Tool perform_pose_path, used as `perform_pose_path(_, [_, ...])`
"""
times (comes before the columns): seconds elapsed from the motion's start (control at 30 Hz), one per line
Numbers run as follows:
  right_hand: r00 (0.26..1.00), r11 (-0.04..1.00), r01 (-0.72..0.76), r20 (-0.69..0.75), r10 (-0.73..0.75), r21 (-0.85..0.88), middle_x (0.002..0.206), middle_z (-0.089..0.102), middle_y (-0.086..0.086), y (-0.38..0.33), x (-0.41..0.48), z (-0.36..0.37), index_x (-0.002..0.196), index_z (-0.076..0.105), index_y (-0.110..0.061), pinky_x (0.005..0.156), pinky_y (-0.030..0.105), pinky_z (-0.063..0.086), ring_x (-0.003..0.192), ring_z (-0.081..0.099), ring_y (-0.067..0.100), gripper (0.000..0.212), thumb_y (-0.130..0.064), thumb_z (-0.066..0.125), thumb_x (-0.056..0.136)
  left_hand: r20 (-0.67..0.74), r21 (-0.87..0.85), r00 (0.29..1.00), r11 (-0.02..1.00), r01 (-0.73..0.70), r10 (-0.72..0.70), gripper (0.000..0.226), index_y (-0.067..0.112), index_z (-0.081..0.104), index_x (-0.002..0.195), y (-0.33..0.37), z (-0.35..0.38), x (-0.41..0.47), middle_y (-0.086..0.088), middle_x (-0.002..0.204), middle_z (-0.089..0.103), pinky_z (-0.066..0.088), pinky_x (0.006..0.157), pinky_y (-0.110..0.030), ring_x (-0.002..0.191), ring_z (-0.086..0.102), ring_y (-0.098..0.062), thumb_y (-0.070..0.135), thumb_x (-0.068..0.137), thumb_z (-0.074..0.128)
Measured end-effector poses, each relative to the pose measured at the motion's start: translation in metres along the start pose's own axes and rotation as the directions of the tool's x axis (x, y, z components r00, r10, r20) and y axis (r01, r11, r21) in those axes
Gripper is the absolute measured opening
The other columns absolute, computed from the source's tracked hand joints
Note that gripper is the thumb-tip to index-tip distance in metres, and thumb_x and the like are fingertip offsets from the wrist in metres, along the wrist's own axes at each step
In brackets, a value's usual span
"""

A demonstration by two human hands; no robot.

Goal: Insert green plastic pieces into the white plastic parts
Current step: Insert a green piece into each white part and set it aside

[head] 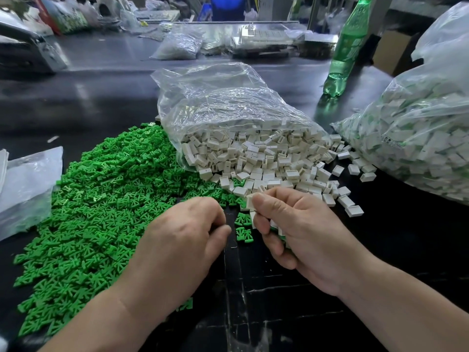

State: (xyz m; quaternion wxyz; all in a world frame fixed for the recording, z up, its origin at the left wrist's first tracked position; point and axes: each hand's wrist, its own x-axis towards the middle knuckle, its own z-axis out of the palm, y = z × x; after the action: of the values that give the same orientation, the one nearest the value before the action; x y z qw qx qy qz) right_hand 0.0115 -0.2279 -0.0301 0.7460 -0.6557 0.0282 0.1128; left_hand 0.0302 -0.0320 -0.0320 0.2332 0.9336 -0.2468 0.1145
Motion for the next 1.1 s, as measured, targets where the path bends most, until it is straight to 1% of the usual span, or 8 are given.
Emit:
perform_pose_path(0.07, [1.000,1.000,-0.008,0.007,0.008,0.000,0.077,0.053,0.015,0.000,-0.001,0.000,0.085,0.064,-0.008,0.035,0.021,0.032,0.047,0.040,0.017,0.030,-0.037,0.068,0.089,0.005,-0.301,0.988,0.942,0.147,-0.153,0.013,0.037,0.064,0.094,0.000,-0.005,0.000,0.012,0.079,0.064,0.050,0.063,-0.014,0.076,0.060,-0.007,0.046,0.084,0.063])
perform_pose_path(0.13, [1.000,1.000,-0.008,0.016,0.008,0.000,0.073,0.055,0.011,0.001,-0.001,0.000,0.079,0.064,-0.012,0.035,0.021,0.033,0.046,0.042,0.014,0.026,-0.033,0.067,0.093,0.141,-0.641,0.949,0.705,0.304,-0.282,0.022,0.040,0.072,0.099,0.002,-0.010,0.002,0.008,0.082,0.070,0.054,0.059,-0.018,0.069,0.066,-0.009,0.041,0.077,0.068])
perform_pose_path(0.2, [1.000,1.000,-0.004,0.028,0.004,-0.010,0.068,0.055,0.008,0.001,-0.001,0.001,0.075,0.064,-0.017,0.035,0.021,0.033,0.044,0.042,0.013,0.026,-0.033,0.067,0.095,0.259,-0.797,0.917,0.470,0.380,-0.303,0.022,0.029,0.078,0.092,0.003,-0.011,0.005,-0.004,0.077,0.073,0.054,0.058,-0.018,0.067,0.069,-0.013,0.029,0.071,0.072])
perform_pose_path(0.27, [0.999,1.000,-0.003,0.038,0.003,-0.018,0.068,0.055,0.008,0.001,-0.002,0.003,0.073,0.064,-0.017,0.035,0.021,0.033,0.043,0.043,0.012,0.028,-0.034,0.067,0.095,0.313,-0.850,0.902,0.335,0.405,-0.296,0.022,0.021,0.078,0.085,0.004,-0.011,0.006,-0.011,0.077,0.073,0.055,0.057,-0.022,0.068,0.071,-0.020,0.027,0.064,0.076])
perform_pose_path(0.43, [0.998,0.999,0.015,0.059,-0.013,-0.038,0.074,0.055,0.016,0.001,-0.002,0.001,0.074,0.064,-0.019,0.036,0.021,0.034,0.045,0.042,0.015,0.029,-0.040,0.067,0.094,0.249,-0.806,0.920,0.461,0.371,-0.303,0.026,0.021,0.074,0.084,-0.003,-0.008,0.004,-0.003,0.067,0.066,0.051,0.054,-0.021,0.059,0.062,-0.014,0.039,0.069,0.086])
perform_pose_path(0.57, [0.994,0.994,0.081,0.085,-0.074,-0.079,0.067,0.054,0.013,0.003,-0.003,0.002,0.073,0.064,-0.019,0.037,0.022,0.035,0.047,0.042,0.021,0.033,-0.045,0.068,0.093,0.335,-0.911,0.903,0.151,0.383,-0.268,0.018,0.018,0.075,0.076,0.001,-0.007,0.006,-0.010,0.069,0.067,0.050,0.047,-0.025,0.057,0.064,-0.019,0.031,0.063,0.079])
perform_pose_path(0.7, [0.983,0.976,0.169,0.100,-0.156,-0.136,0.057,0.056,0.003,0.003,-0.005,0.003,0.074,0.064,-0.024,0.037,0.021,0.036,0.042,0.046,0.012,0.028,-0.043,0.064,0.094,0.357,-0.926,0.903,0.039,0.376,-0.239,0.014,0.018,0.075,0.074,0.006,-0.004,0.005,-0.013,0.071,0.069,0.051,0.046,-0.027,0.057,0.067,-0.021,0.026,0.063,0.078])
perform_pose_path(1.1, [0.956,0.938,0.293,0.075,-0.284,-0.187,0.059,0.060,-0.004,0.002,-0.010,0.008,0.078,0.063,-0.027,0.039,0.022,0.038,0.044,0.050,0.010,0.024,-0.041,0.060,0.097,0.257,-0.941,0.923,0.144,0.307,-0.286,0.005,0.021,0.073,0.077,0.011,0.001,0.002,-0.020,0.081,0.071,0.054,0.051,-0.029,0.066,0.070,-0.027,0.024,0.079,0.070])
